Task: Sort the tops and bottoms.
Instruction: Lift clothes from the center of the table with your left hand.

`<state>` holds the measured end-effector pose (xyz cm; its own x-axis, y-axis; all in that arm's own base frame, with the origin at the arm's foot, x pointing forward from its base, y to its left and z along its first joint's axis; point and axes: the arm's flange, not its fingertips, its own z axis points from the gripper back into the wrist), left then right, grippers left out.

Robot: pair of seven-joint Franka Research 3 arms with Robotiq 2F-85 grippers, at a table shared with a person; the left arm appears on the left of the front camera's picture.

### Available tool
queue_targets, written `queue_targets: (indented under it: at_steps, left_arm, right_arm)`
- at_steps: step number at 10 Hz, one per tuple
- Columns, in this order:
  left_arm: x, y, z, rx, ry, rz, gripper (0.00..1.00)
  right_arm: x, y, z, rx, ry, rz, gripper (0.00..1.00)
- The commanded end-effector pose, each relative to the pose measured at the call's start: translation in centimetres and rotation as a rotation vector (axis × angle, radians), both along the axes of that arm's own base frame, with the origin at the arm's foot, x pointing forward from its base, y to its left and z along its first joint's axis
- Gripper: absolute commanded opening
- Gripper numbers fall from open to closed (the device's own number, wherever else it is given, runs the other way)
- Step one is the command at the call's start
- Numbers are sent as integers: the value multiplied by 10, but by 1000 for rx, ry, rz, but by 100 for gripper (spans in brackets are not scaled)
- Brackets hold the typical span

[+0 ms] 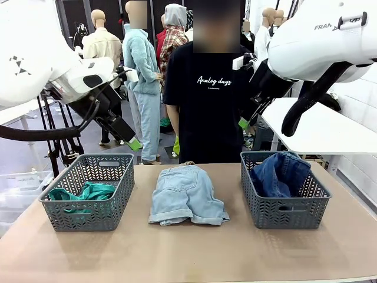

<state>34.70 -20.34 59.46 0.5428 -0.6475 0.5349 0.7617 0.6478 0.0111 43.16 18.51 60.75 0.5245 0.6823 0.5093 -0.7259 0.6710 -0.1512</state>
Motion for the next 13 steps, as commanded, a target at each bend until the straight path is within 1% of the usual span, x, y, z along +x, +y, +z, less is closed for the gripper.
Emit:
queue_targets:
  at_steps: [1, 2, 3, 4, 5, 6, 7, 8, 9, 10, 11, 13]
  left_arm:
    - [1, 9, 6, 34, -81, 85, 91]
    - [15, -6, -8, 13, -54, 78, 91]
    - [33, -25, -33, 30, -72, 151, 91]
    - [43, -40, -57, 8, -15, 187, 91]
    - [46, -58, -77, 36, 7, 195, 91]
    - [46, -76, -91, 67, 32, 167, 91]
    - [43, -97, -103, 112, 25, 140, 91]
    - [38, -114, -115, 151, 38, 101, 91]
    - [30, -129, -117, 175, 19, 74, 91]
    - [26, -134, -113, 170, -1, 79, 91]
    - [30, -117, -129, 134, 43, 80, 91]
    - [30, -117, -129, 134, 43, 80, 91]
  right_arm:
    - [-1, 1, 0, -5, 0, -4, 100]
    - [-1, 1, 0, -5, 0, -4, 100]
    - [-1, 1, 0, -5, 0, -4, 100]
    - [-1, 1, 0, -5, 0, -4, 100]
    - [-1, 1, 0, -5, 0, -4, 100]
    - [-1, 1, 0, -5, 0, -4, 100]
    - [-1, 1, 0, -5, 0, -4, 100]
    - [-1, 1, 0, -5, 0, -4, 100]
    - [-1, 1, 0, -5, 0, -4, 100]
    - [-1, 1, 0, -5, 0, -4, 100]
    - [-1, 1, 0, -5, 0, -4, 100]
    - [-1, 1, 0, -5, 0, -4, 100]
